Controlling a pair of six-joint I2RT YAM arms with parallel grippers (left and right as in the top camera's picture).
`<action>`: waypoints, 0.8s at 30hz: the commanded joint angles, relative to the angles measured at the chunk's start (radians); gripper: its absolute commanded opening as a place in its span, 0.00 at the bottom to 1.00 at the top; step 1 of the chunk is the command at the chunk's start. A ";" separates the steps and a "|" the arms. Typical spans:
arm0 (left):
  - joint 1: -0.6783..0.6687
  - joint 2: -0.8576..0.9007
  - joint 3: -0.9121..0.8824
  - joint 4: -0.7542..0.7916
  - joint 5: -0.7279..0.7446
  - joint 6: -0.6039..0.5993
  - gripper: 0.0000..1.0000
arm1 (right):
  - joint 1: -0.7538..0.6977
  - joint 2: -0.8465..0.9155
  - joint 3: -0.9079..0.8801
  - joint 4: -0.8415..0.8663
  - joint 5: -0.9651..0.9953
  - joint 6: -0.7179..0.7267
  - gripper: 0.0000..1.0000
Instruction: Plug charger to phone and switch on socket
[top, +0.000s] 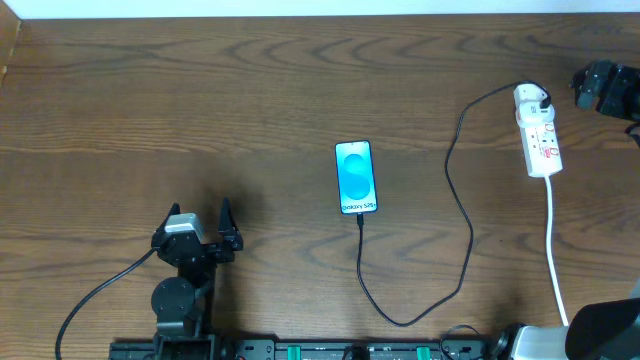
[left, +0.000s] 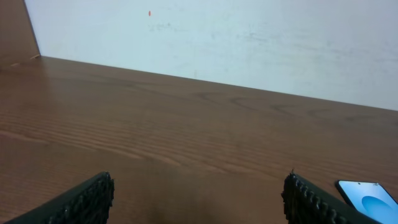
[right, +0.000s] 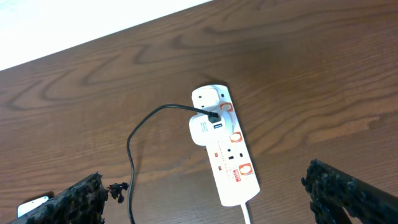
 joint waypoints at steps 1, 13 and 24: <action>0.006 -0.009 -0.014 -0.047 -0.018 0.021 0.87 | -0.002 -0.005 0.002 -0.002 -0.002 0.009 0.99; 0.006 -0.008 -0.014 -0.047 -0.018 0.021 0.87 | -0.002 -0.005 0.002 -0.002 -0.002 0.009 0.99; 0.006 -0.008 -0.014 -0.047 -0.018 0.021 0.87 | -0.002 -0.005 0.002 -0.002 -0.002 0.009 0.99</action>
